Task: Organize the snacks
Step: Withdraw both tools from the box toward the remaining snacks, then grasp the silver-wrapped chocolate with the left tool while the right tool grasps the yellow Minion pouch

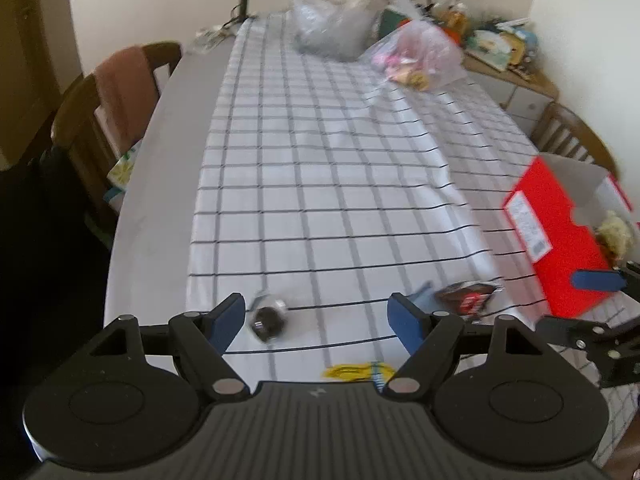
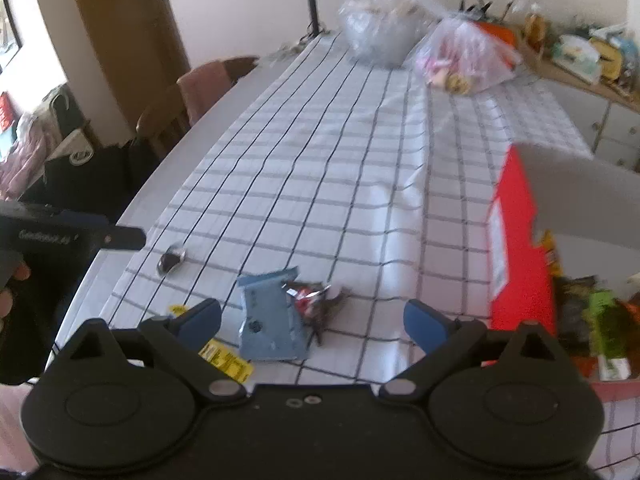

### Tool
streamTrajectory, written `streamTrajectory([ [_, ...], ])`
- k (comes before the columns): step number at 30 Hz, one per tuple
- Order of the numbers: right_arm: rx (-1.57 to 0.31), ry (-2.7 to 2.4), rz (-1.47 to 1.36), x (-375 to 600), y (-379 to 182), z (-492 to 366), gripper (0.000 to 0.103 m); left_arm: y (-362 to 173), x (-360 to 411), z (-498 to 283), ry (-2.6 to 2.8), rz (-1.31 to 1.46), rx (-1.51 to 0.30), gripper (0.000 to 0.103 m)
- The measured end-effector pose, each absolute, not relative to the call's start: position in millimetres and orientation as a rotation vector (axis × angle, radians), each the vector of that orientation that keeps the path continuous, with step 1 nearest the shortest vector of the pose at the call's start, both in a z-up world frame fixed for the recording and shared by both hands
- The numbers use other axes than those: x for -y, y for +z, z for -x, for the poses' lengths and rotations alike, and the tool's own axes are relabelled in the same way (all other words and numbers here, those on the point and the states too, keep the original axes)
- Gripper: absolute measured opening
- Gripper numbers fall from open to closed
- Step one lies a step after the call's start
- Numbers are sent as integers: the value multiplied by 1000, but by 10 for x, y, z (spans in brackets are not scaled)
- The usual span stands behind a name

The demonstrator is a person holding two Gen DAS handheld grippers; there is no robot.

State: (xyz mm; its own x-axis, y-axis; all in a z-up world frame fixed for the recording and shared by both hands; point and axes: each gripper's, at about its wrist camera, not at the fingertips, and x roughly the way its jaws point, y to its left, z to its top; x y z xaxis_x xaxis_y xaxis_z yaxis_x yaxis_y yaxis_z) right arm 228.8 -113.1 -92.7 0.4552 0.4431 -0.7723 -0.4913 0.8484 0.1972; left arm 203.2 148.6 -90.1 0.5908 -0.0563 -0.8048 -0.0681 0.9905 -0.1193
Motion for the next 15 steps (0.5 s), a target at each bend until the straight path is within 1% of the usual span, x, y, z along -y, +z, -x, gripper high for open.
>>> streamTrajectory([
  [5, -992, 670, 125, 835, -1103, -2164, 96, -1139, -1634, -2122, 32, 141, -983, 78],
  [15, -1007, 908, 330, 102, -1264, -1973, 93, -1462, -1715, -2274, -13, 80, -1054, 78],
])
